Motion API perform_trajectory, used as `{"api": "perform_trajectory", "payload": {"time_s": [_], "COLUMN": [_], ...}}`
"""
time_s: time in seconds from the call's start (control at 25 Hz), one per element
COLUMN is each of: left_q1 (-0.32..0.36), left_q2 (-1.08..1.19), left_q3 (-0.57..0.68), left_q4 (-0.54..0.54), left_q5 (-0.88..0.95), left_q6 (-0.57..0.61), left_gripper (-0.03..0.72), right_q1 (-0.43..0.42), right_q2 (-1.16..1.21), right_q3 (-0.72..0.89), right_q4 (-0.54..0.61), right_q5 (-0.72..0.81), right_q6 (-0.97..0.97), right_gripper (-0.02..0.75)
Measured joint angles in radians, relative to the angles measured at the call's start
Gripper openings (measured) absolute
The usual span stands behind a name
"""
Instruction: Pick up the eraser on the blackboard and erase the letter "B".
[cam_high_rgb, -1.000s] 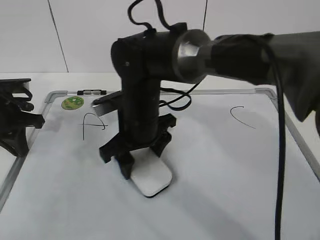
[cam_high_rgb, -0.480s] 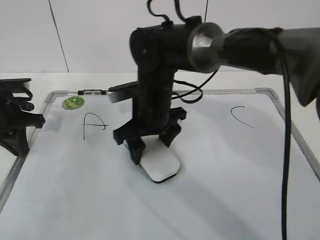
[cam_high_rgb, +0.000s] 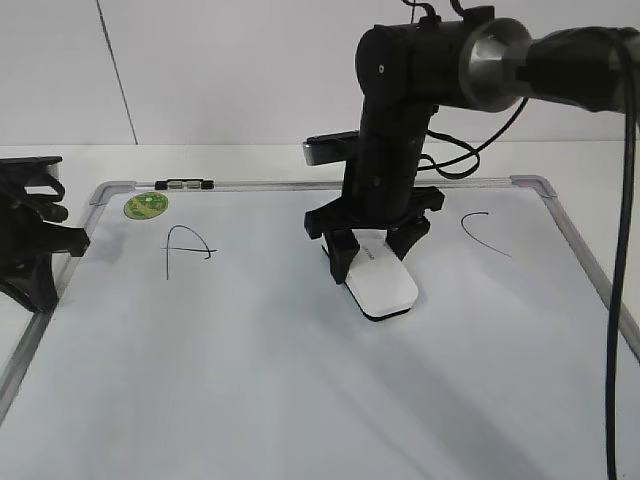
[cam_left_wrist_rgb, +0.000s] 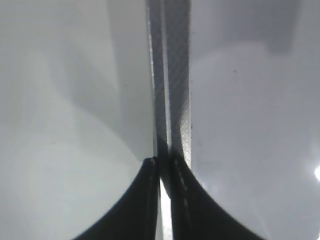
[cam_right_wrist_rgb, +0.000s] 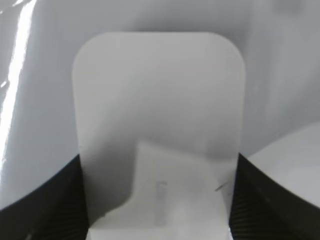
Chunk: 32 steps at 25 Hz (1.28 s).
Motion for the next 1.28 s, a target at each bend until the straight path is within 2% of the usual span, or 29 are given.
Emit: {"api": "perform_trajectory", "payload": {"time_s": [0.32,0.52,0.8,1.08,1.28], "left_q1": [0.000,0.000,0.000,0.000,0.000], "left_q2": [0.000,0.000,0.000,0.000,0.000], "left_q3": [0.000,0.000,0.000,0.000,0.000], "left_q4": [0.000,0.000,0.000,0.000,0.000], "left_q5": [0.000,0.000,0.000,0.000,0.000], "left_q6": [0.000,0.000,0.000,0.000,0.000], "left_gripper": [0.027,0.027,0.028,0.028,0.028], "right_q1": [-0.002,-0.032,-0.181,-0.362,-0.486], "right_q2": [-0.140,-0.245,-0.341,-0.437,-0.439], "right_q3": [0.041,0.138,0.325,0.532,0.563], "right_q4": [0.017,0.013,0.013,0.071,0.116], "right_q5": [-0.020,-0.020,-0.023,-0.033,-0.067], "right_q6": [-0.011,-0.011,-0.016,-0.108,-0.181], "right_gripper": [0.534,0.534,0.534,0.534,0.534]}}
